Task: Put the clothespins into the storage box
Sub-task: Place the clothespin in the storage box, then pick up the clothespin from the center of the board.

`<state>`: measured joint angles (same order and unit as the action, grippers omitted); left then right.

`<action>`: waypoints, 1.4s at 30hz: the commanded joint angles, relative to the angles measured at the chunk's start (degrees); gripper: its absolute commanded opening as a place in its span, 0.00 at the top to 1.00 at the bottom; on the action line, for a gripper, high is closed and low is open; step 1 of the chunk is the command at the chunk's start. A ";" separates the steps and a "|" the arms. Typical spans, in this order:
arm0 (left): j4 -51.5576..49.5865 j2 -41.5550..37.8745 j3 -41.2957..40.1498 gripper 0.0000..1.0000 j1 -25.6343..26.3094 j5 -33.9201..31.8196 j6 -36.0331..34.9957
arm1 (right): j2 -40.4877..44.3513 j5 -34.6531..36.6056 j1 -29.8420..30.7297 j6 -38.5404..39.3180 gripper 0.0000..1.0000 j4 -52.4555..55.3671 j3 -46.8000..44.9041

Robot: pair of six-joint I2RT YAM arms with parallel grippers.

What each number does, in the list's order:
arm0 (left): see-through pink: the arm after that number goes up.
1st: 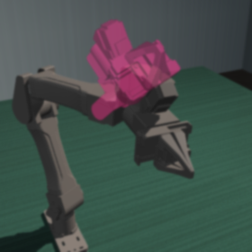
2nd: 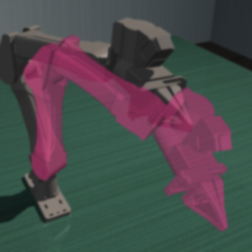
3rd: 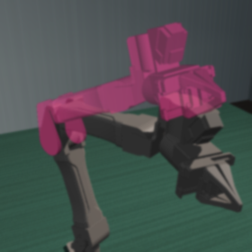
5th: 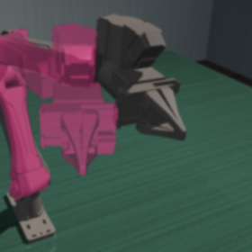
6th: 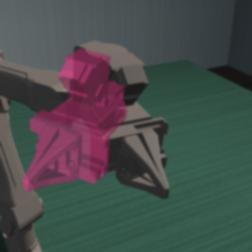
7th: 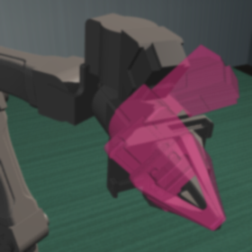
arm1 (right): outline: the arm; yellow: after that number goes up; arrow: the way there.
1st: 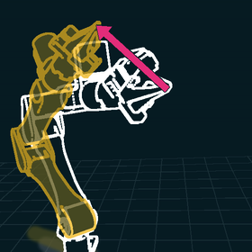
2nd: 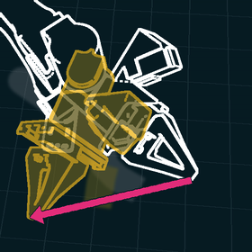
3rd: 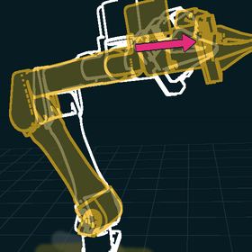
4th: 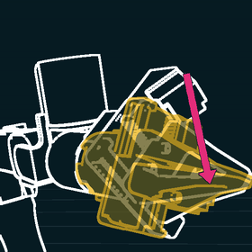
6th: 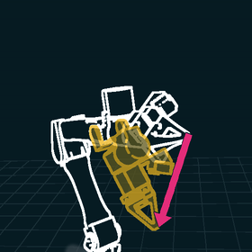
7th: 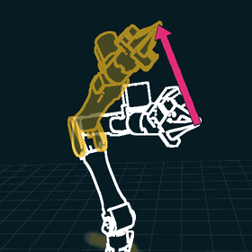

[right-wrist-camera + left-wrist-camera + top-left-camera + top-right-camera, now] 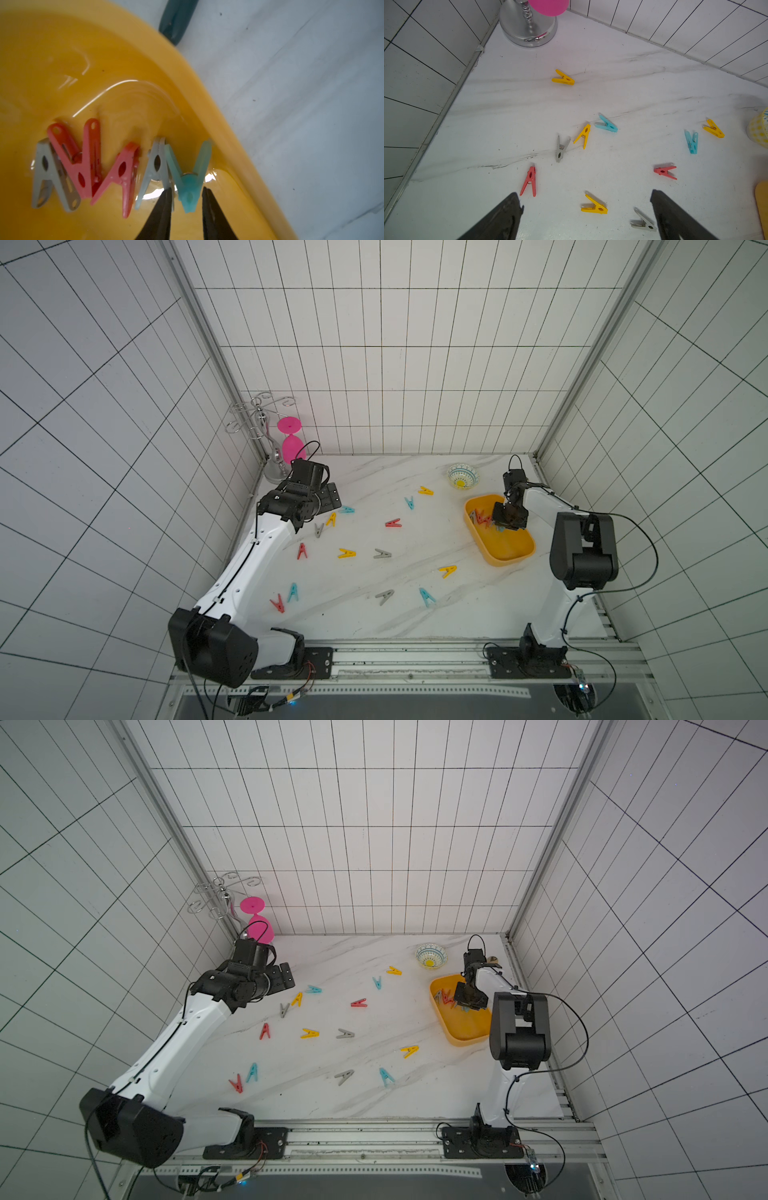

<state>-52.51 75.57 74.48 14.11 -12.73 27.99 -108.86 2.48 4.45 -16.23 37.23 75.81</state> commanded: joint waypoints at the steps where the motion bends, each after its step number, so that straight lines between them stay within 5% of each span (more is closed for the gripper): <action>1: 0.79 -0.22 0.96 0.01 0.13 -1.33 -0.57 | -0.77 -1.50 0.05 0.41 0.67 1.57 3.48; 10: 0.41 -0.86 0.86 0.01 0.12 -1.01 -0.22 | 7.88 -2.96 3.16 0.41 0.63 4.41 1.27; 21: 0.53 -0.95 -1.53 0.01 0.79 -1.15 0.31 | 23.78 -4.68 26.39 -0.44 0.56 8.71 -9.70; 33: 0.45 -2.80 -2.44 0.01 0.79 -1.48 0.75 | 21.21 -2.68 39.19 -10.76 0.58 8.69 -22.15; 42: 0.12 -2.97 -1.89 0.01 0.76 -1.95 0.38 | 15.10 -0.12 41.80 -12.42 0.60 5.02 -22.17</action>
<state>-52.58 73.78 72.40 14.70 -13.72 28.42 -92.14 -0.32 45.34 -27.09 42.92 53.76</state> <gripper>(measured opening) 0.986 0.404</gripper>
